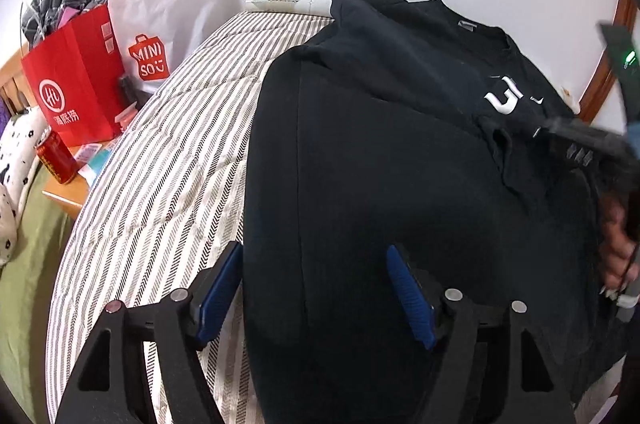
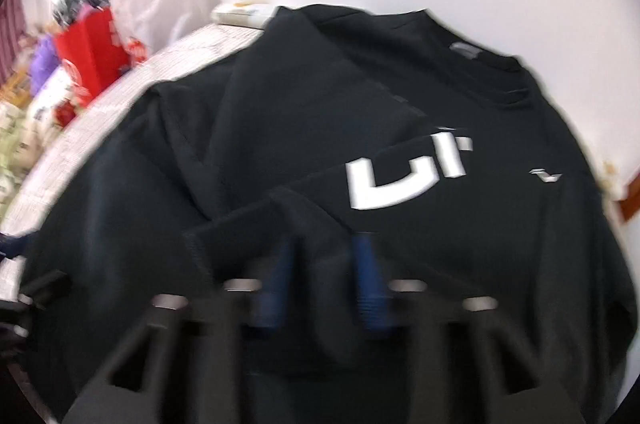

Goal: Fold small clothes

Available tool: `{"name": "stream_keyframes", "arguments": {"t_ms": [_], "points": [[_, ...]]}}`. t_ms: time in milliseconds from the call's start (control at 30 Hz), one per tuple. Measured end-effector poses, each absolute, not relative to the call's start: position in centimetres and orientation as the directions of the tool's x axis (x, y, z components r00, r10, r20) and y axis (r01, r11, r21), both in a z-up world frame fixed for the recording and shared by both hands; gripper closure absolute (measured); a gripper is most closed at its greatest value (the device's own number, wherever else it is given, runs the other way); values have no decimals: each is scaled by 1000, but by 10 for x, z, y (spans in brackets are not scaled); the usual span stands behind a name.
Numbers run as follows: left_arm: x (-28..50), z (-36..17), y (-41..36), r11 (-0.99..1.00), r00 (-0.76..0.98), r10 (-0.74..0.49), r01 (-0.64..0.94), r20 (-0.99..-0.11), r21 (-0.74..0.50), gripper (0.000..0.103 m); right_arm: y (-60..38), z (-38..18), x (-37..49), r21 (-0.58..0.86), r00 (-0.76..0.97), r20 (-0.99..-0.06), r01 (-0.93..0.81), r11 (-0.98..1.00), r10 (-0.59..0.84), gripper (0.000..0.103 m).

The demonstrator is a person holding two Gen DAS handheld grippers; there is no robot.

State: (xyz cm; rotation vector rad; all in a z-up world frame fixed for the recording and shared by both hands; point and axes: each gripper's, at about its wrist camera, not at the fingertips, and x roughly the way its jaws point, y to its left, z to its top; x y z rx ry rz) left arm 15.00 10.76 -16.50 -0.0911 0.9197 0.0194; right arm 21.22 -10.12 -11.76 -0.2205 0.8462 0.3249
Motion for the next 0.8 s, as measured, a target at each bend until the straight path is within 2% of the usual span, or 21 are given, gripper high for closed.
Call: {"name": "stream_keyframes", "arguments": {"t_ms": [167,300,400,500,567,633,733,800], "points": [[151,-166,103,997,617,11,-63,-787,-35,27,-130,-81,208,-75,723,-668,-300,951,176,96],[152,-167,103,997,620,18,-68,-784,-30,24,-190,-57,219,-52,792,-604,-146,988,85,96],[152,-166,103,997,620,19,-69,-785,-31,24,-242,-59,228,9,786,-617,-37,999,35,96],[152,-166,103,997,618,24,-72,-786,-27,23,-283,-70,226,-20,772,-632,73,997,-70,95],[152,-166,103,997,616,27,-74,-788,-24,23,-304,-79,220,-12,756,-648,110,994,-91,92],[151,-165,103,997,610,27,-76,-792,-25,23,-325,-90,210,7,730,-676,145,989,-102,88],[148,-164,103,997,599,24,-70,-800,-22,23,-341,-103,187,37,706,-703,159,987,-87,72],[144,-164,105,997,596,25,-70,-803,-22,23,-345,-107,166,31,699,-711,145,989,-80,51]]}}
